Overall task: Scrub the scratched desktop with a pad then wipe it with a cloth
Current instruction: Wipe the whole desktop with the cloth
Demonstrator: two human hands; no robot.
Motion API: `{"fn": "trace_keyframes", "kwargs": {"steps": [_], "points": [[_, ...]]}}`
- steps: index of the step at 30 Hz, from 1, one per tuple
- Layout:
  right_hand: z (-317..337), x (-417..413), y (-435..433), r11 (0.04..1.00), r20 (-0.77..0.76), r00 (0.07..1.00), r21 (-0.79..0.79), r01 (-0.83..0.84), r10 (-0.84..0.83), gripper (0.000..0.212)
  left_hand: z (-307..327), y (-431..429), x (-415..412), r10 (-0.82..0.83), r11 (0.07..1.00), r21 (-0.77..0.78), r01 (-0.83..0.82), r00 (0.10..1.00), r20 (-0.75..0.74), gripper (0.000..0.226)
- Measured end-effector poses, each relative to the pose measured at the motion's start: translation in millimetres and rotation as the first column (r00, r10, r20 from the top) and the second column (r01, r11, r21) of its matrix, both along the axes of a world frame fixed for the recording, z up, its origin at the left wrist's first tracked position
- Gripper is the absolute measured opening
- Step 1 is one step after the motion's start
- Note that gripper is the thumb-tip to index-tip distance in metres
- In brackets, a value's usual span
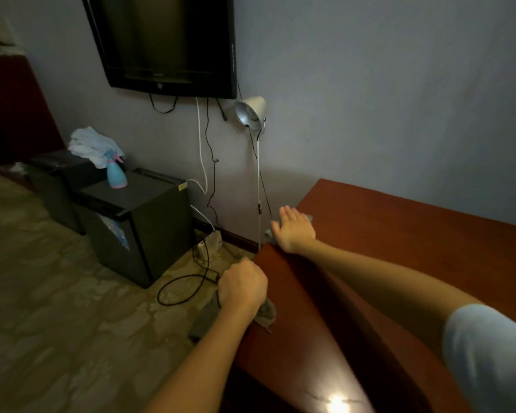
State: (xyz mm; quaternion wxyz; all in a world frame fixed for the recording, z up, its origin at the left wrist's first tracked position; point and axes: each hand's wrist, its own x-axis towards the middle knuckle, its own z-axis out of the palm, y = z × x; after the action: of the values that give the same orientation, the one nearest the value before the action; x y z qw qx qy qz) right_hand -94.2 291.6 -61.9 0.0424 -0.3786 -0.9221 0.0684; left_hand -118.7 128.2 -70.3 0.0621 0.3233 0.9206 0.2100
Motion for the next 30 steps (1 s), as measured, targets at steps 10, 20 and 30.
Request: {"fn": "trace_keyframes", "kwargs": {"steps": [10, 20, 30], "points": [[-11.0, 12.8, -46.1, 0.979, -0.078, 0.977, 0.053, -0.196, 0.199, 0.061, 0.9, -1.4, 3.3, -0.067, 0.993, 0.091, 0.079, 0.990, -0.126, 0.029], [-9.8, -16.1, 63.7, 1.000, -0.024, 1.000, 0.027, 0.007, -0.006, 0.066, 13.1, 53.9, -24.0, -0.149, 0.972, -0.188, 0.140, 0.988, -0.034, 0.034], [-6.9, -22.6, 192.6, 0.996, -0.040, 0.995, 0.032, 0.089, -0.087, 0.058, -17.2, 127.0, -28.3, -0.040, 0.999, 0.016, 0.040, 0.999, -0.023, 0.052]]}}
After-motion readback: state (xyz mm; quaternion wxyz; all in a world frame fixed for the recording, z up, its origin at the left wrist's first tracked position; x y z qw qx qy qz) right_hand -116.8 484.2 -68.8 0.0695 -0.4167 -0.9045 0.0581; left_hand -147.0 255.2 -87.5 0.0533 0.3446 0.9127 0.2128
